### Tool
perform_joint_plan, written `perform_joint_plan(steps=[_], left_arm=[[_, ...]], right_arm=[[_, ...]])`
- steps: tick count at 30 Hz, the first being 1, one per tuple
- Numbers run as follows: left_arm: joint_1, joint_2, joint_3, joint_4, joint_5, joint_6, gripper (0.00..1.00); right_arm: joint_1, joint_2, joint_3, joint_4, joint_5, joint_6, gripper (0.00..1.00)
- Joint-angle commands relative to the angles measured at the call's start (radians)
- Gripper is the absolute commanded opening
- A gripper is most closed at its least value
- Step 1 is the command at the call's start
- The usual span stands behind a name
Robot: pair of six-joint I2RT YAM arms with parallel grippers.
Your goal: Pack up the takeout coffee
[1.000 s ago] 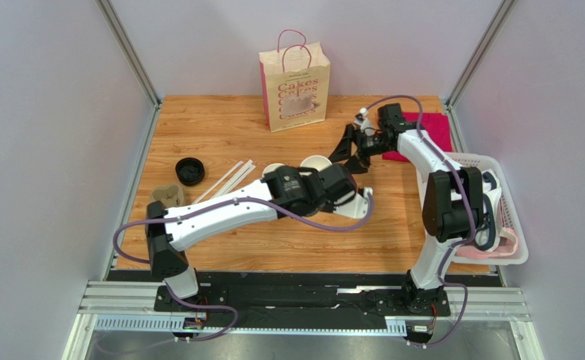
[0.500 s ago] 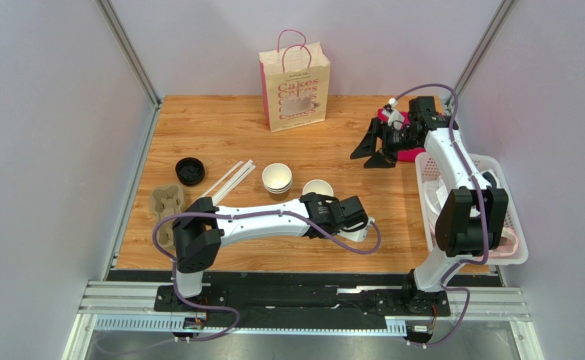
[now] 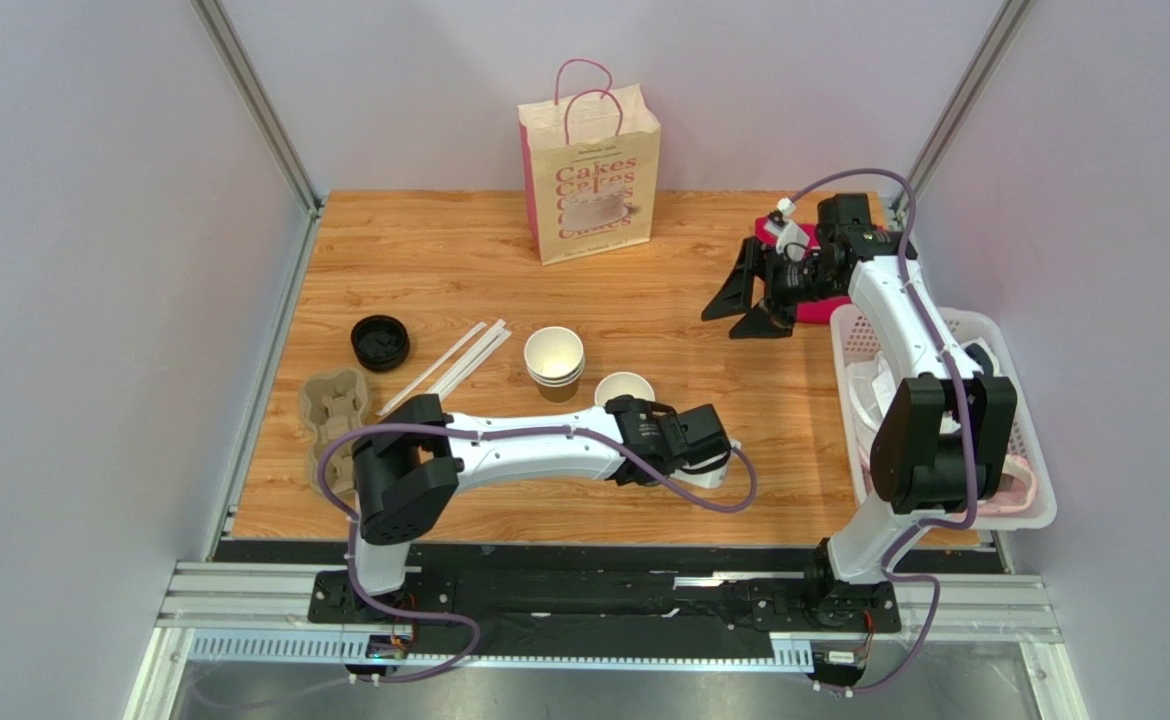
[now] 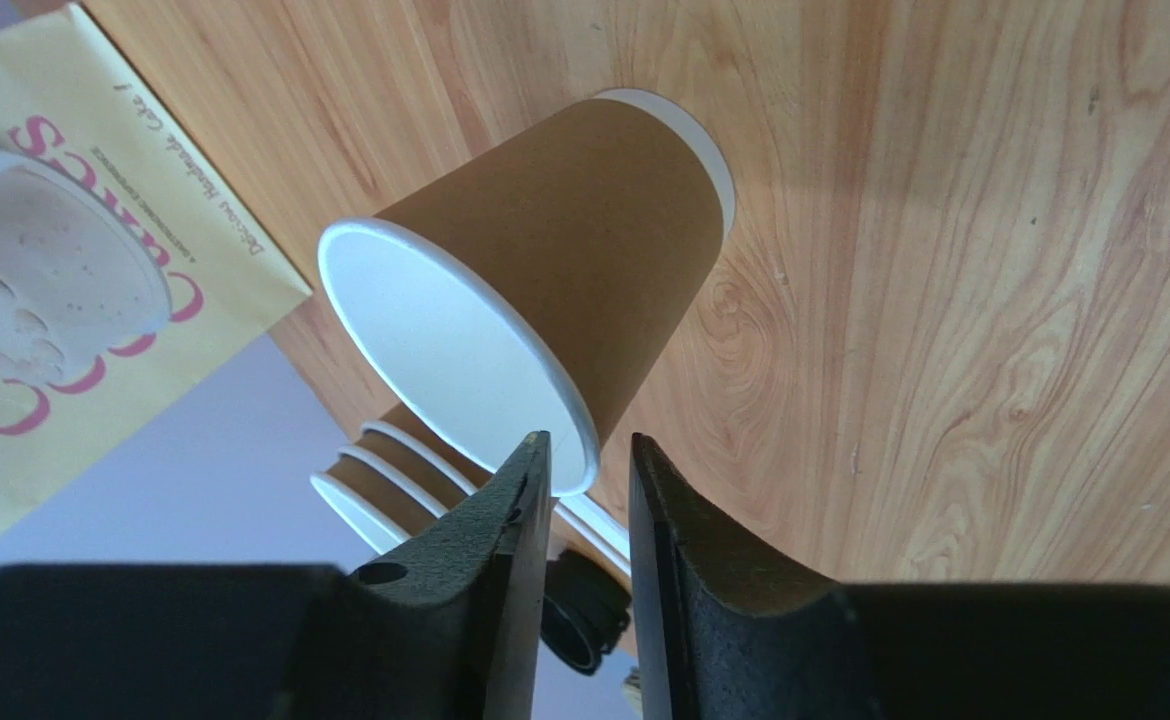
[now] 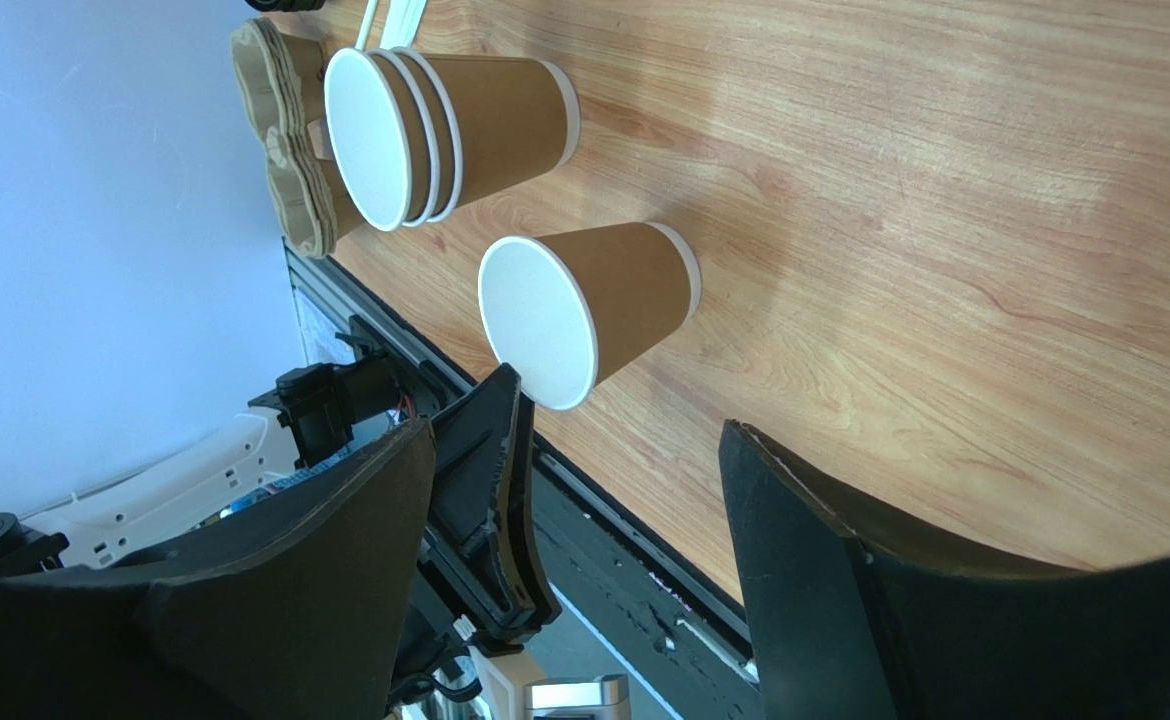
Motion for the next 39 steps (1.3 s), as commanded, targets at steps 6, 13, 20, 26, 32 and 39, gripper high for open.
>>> perform_joint_plan(steps=[6, 13, 20, 26, 32, 39], left_arm=[[0.010, -0.166, 0.189, -0.245, 0.186, -0.086, 0.75], [0.295, -0.317, 0.297, -0.347, 0.623, -0.062, 0.86], [0.610, -0.490, 0.055, -0.145, 0.912, 0.142, 0.86], [0.675, -0.495, -0.106, 0.018, 0.997, 0.291, 0.82], [0.677, -0.406, -0.162, 0.119, 0.986, 0.340, 0.78], [0.677, -0.292, -0.206, 0.169, 0.974, 0.409, 0.71]], right_arm=[[0.001, -0.028, 0.016, -0.006, -0.018, -0.023, 0.74], [0.001, -0.035, 0.010, 0.000, -0.040, -0.026, 0.74], [0.001, -0.020, 0.000, 0.011, -0.070, -0.020, 0.74], [0.001, -0.003, -0.007, 0.011, -0.083, -0.023, 0.74], [0.001, 0.012, -0.016, 0.008, -0.100, -0.031, 0.74], [0.001, 0.020, -0.008, -0.001, -0.109, -0.038, 0.74]])
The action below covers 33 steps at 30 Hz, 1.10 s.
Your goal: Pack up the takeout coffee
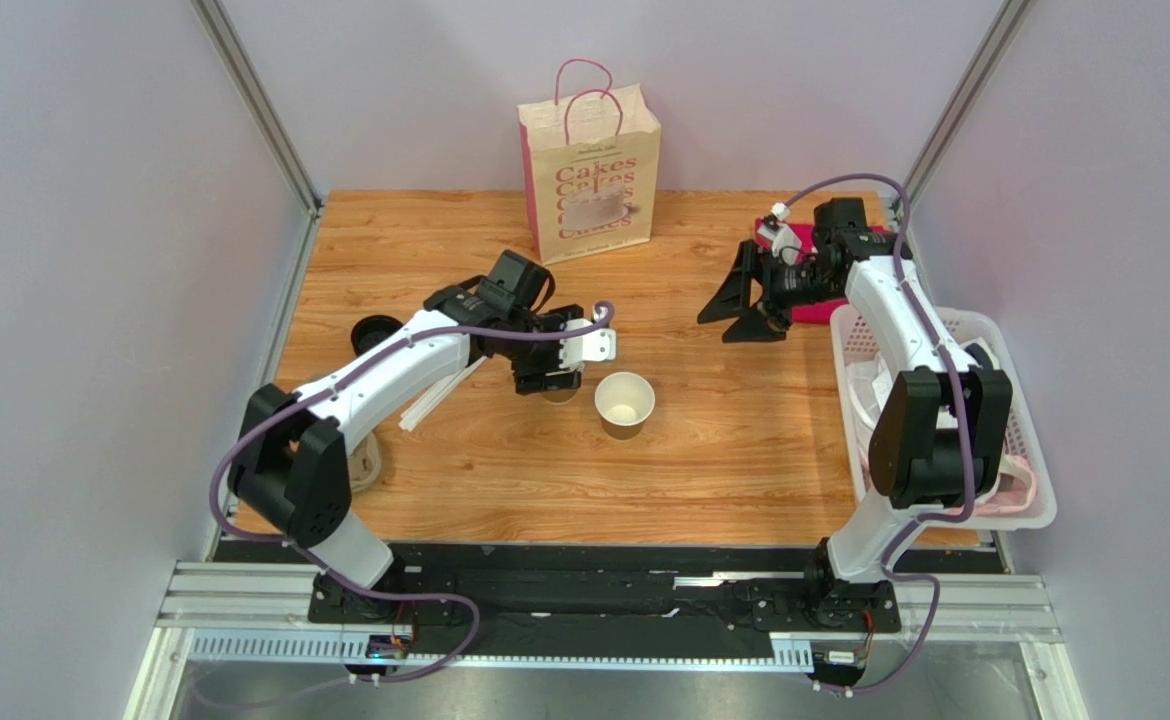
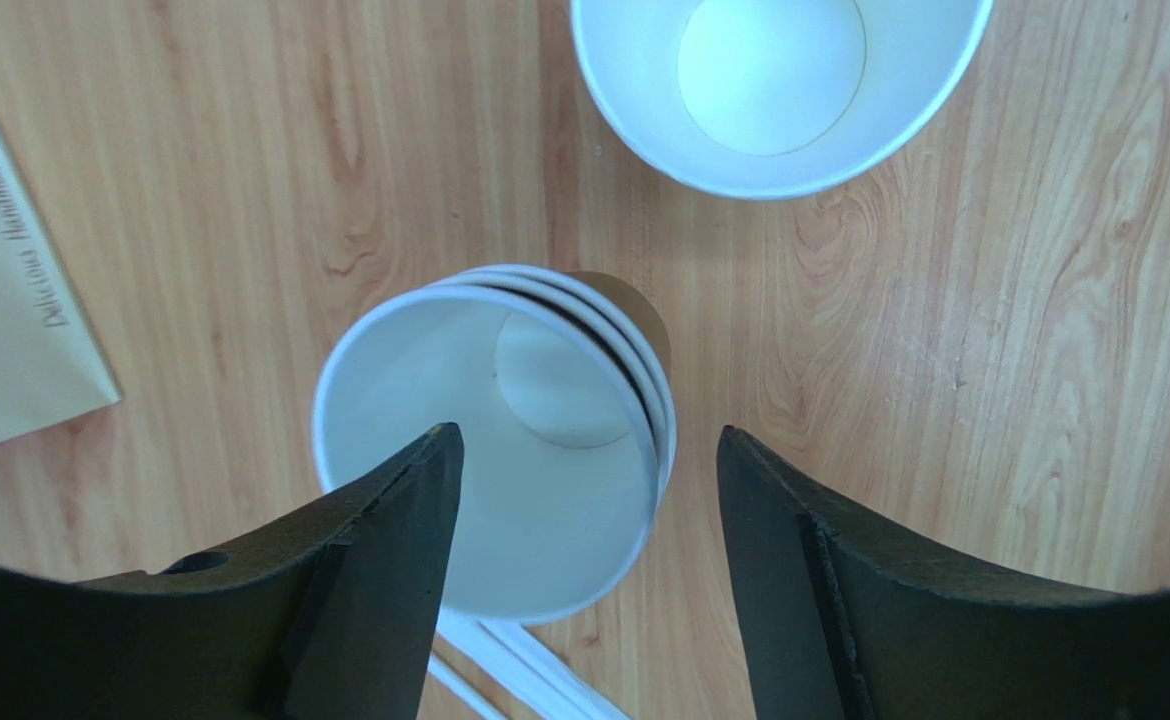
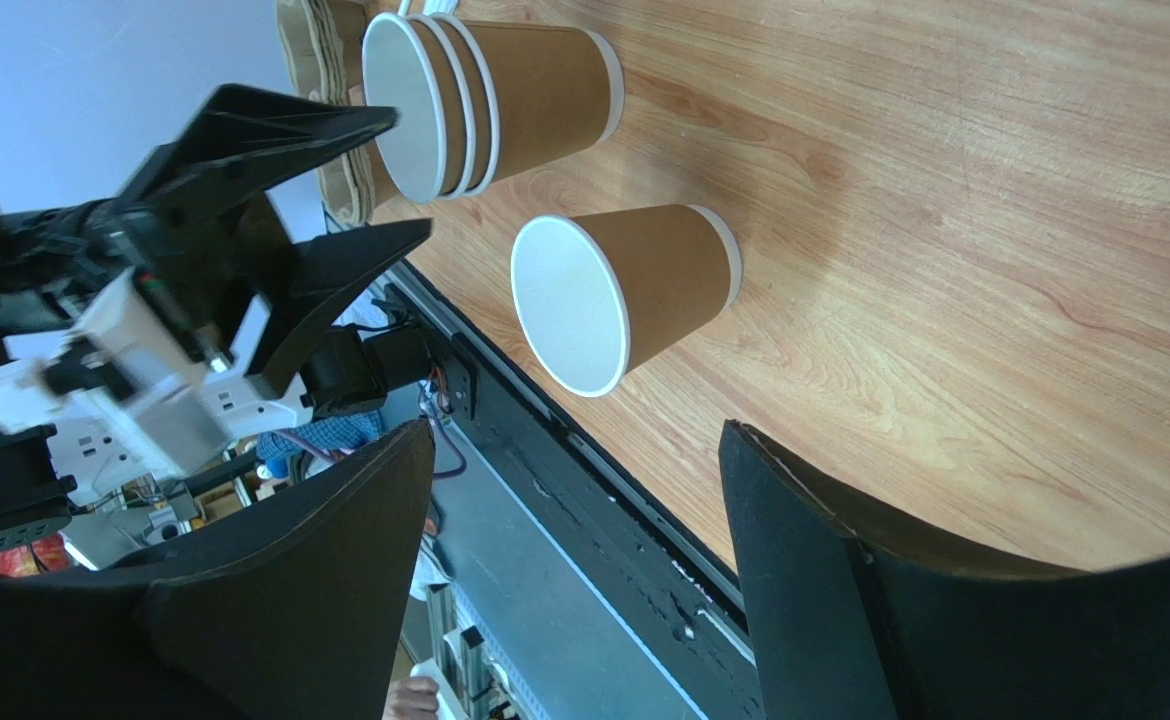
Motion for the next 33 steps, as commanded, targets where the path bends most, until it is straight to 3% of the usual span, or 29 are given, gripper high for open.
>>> perform_joint_plan(steps=[1, 5, 8, 11, 12, 16, 20, 27, 33], left_arm=[[-0.002, 0.062, -0.027, 0.063, 0.031, 0.092, 0.69], [-0.002, 0.087, -0.049, 0.058, 0.027, 0.104, 0.58], [-0.002, 0.099, -0.055, 0.057, 0.004, 0.104, 0.40], [-0.002, 0.104, -0.030, 0.032, -0.045, 0.082, 0.14], [0.001, 0.101, -0.018, 0.026, -0.079, 0.065, 0.00], [0.088, 0.098, 0.147, -0.075, -0.084, -0.011, 0.00], [0.213, 0.159, 0.322, -0.077, -0.178, -0.057, 0.00], [0.423, 0.519, 0.791, -0.202, -0.334, -0.175, 0.00], [0.491, 0.665, 0.910, -0.195, -0.309, -0.227, 0.00]], right_arm=[[0.001, -0.003, -0.004, 0.003, -0.029, -0.023, 0.74], [0.001, -0.012, -0.017, 0.005, -0.029, -0.030, 0.74], [0.001, -0.006, -0.009, 0.004, -0.031, -0.026, 0.73], [0.001, 0.000, -0.001, 0.002, -0.035, -0.026, 0.73], [0.001, -0.001, 0.000, -0.001, -0.038, -0.028, 0.73], [0.001, -0.004, 0.002, -0.009, -0.047, -0.042, 0.73], [0.003, -0.012, -0.010, -0.003, -0.044, -0.045, 0.73], [0.012, -0.033, -0.023, -0.010, -0.034, -0.069, 0.73], [0.012, -0.036, -0.021, -0.026, -0.018, -0.105, 0.74]])
